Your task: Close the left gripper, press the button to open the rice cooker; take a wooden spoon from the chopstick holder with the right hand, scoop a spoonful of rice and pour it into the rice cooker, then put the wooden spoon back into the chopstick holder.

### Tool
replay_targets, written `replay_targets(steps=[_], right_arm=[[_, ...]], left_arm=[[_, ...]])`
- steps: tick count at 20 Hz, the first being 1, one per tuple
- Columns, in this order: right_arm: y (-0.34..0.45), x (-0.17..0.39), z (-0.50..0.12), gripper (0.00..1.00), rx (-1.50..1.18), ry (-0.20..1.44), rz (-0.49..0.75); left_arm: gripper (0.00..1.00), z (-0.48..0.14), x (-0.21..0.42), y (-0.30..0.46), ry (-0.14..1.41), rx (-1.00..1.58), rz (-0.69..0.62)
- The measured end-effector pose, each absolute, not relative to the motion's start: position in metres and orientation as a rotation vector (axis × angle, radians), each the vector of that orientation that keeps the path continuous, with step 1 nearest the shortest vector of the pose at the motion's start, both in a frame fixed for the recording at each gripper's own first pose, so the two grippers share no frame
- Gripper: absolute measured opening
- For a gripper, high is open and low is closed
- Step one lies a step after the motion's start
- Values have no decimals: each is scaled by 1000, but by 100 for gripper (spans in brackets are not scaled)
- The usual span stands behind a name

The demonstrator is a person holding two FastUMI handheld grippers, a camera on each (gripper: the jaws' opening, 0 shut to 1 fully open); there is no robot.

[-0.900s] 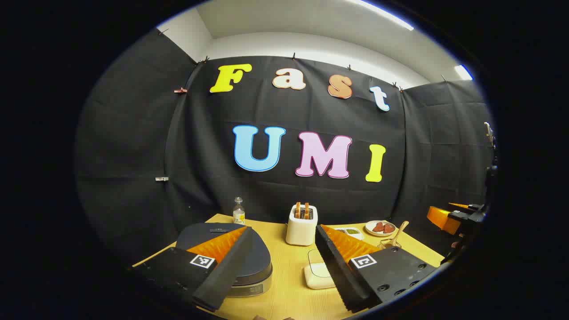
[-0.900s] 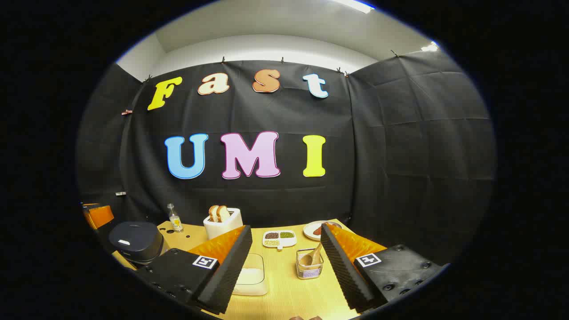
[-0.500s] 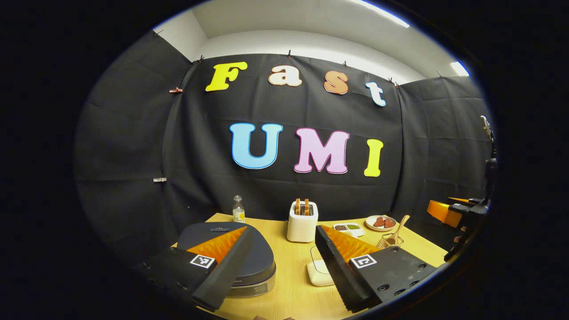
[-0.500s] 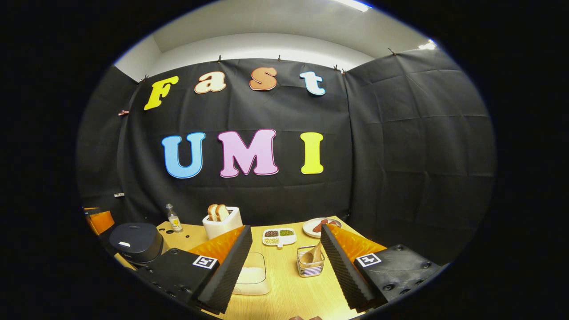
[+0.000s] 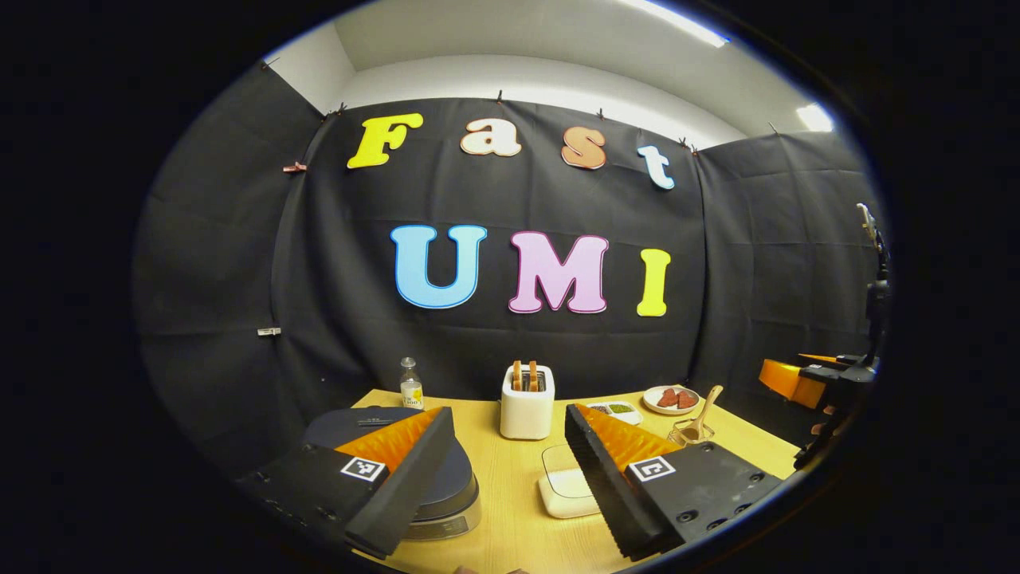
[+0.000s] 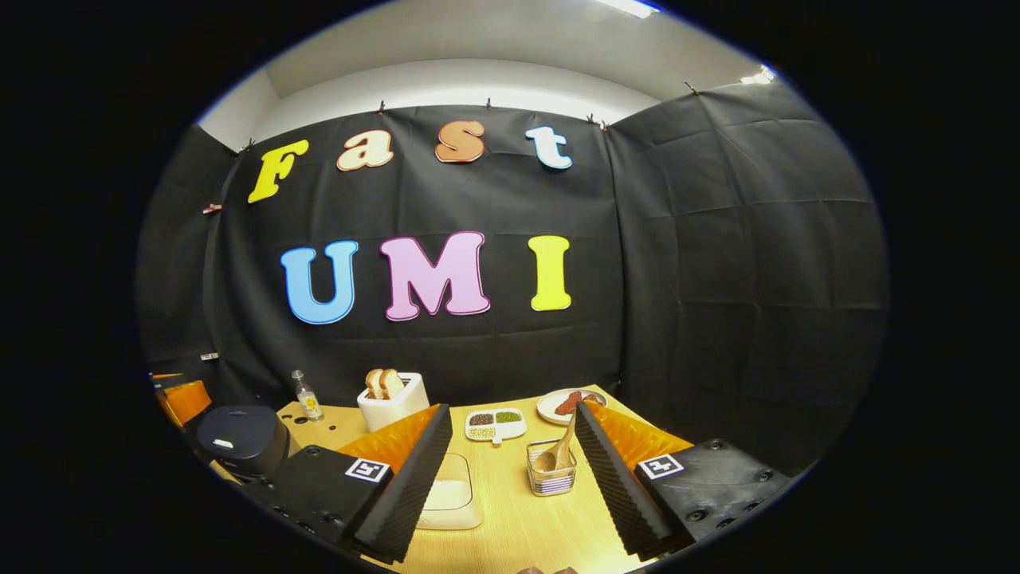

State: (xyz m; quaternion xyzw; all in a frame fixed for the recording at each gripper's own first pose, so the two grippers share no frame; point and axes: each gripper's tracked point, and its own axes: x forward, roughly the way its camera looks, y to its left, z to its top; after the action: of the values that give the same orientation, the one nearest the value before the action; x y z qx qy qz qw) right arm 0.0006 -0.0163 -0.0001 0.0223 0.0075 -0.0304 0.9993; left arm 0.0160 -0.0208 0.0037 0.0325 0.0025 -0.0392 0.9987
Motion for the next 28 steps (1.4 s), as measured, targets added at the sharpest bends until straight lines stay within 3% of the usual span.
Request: replay_targets(steps=[12, 14, 18, 19, 21, 22, 23, 24, 25, 28], right_arm=[[-29, -3, -9, 98, 45, 27, -83], [-30, -6, -11, 98, 40, 32, -82], [-31, -10, -14, 98, 36, 41, -82], [-31, -11, -14, 98, 36, 42, -82], [-30, -15, -16, 98, 32, 48, -82], [-31, -17, -18, 98, 28, 53, -83], [-31, -18, -19, 98, 24, 56, -84], [-31, -21, -19, 98, 20, 57, -85], [-31, -23, -20, 98, 17, 59, -88], [-35, -30, -23, 98, 5, 72, -98]], left_arm=[[95, 29, 44, 30, 73, 16, 7], [92, 25, 49, 46, 103, 23, 22], [67, 4, 60, 72, 188, 9, 35], [52, 1, 62, 76, 206, 2, 30], [39, -9, 65, 82, 238, 6, 20], [42, -16, 67, 87, 257, 12, 15], [27, -21, 70, 89, 283, 14, 4], [29, -29, 71, 92, 304, 16, 3], [14, -37, 72, 97, 324, 11, 3], [7, -67, 68, 106, 410, -29, 0]])
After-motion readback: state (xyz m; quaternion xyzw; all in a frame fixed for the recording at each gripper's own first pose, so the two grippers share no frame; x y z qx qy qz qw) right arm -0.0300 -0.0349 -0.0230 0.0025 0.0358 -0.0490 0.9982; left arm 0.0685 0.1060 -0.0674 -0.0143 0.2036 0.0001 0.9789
